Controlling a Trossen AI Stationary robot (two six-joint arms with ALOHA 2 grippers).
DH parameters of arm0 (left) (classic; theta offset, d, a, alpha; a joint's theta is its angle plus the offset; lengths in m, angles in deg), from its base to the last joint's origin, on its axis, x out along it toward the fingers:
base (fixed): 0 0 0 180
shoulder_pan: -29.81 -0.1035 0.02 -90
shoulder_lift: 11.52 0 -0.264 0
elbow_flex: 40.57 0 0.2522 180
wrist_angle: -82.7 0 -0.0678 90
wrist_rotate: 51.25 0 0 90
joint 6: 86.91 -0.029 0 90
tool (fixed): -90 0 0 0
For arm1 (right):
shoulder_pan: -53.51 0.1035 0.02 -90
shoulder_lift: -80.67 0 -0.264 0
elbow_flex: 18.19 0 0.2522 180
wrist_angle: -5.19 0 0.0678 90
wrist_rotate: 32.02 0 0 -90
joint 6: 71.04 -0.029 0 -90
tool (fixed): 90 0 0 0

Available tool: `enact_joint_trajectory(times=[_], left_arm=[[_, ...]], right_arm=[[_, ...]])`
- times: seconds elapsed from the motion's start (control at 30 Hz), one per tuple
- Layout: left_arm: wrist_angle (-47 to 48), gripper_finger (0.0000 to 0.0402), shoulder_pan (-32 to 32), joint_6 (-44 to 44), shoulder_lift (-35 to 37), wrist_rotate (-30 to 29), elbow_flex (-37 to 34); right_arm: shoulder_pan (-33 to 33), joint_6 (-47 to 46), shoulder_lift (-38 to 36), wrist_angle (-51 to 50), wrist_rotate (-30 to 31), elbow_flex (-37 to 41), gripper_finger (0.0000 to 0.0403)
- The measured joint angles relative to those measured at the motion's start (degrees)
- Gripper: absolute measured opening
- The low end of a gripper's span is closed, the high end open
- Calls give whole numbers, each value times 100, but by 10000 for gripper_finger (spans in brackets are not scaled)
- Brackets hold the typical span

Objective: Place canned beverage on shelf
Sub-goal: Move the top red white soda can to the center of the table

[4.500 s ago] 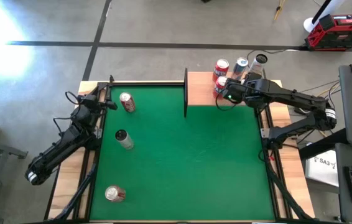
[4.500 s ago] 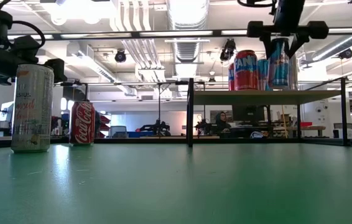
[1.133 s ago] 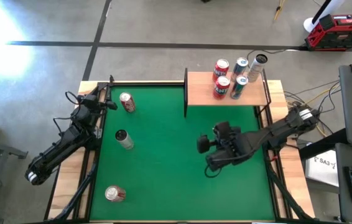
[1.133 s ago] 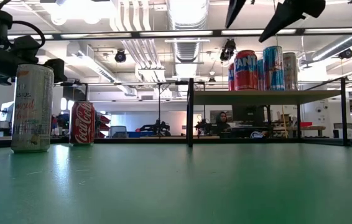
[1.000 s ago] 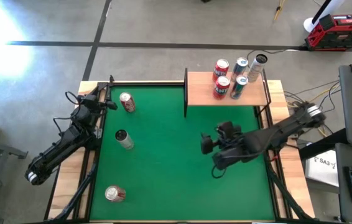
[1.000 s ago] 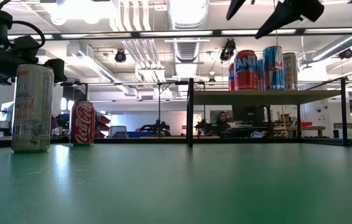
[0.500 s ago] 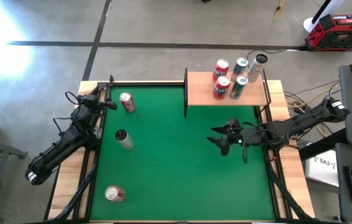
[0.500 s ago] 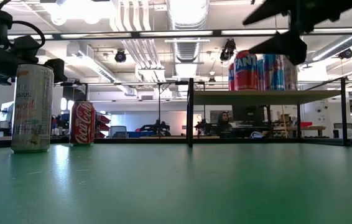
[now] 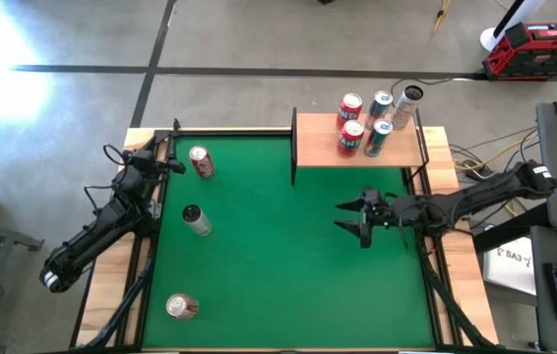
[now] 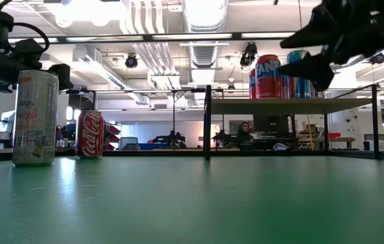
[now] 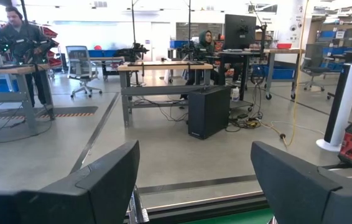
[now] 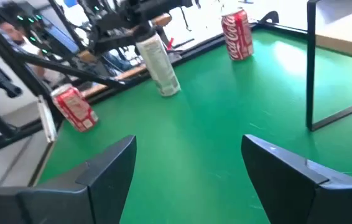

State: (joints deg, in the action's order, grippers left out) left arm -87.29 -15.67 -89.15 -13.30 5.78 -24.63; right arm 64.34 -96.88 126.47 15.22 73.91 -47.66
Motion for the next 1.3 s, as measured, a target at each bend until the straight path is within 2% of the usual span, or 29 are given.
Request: enact_joint_trajectory(times=[0.17, 0.33, 0.67, 0.8, 0.93, 1.13, 1.3], left_arm=[[-1, 293, 0, -1, -1, 0, 1], [0, 293, 1, -2, -1, 0, 1], [0, 293, 1, -2, -2, 0, 1], [0, 293, 2, -2, -1, 0, 0], [0, 293, 0, -2, -2, 0, 1], [-1, 293, 0, -1, -2, 0, 1], [-1, 293, 0, -2, -1, 0, 1]], right_arm=[[-137, 214, -2, 1031, -142, 599, 269], [-246, 402, 0, 1480, -148, 913, 263], [-573, 504, 3, 1505, -70, 1115, 263], [-593, 426, -6, 1597, 334, 1124, 263], [-590, 148, -8, 1600, 423, 1069, 263], [-590, 1150, -7, 1603, 567, 1014, 263], [-589, 1484, 14, 1535, 562, 1014, 263]])
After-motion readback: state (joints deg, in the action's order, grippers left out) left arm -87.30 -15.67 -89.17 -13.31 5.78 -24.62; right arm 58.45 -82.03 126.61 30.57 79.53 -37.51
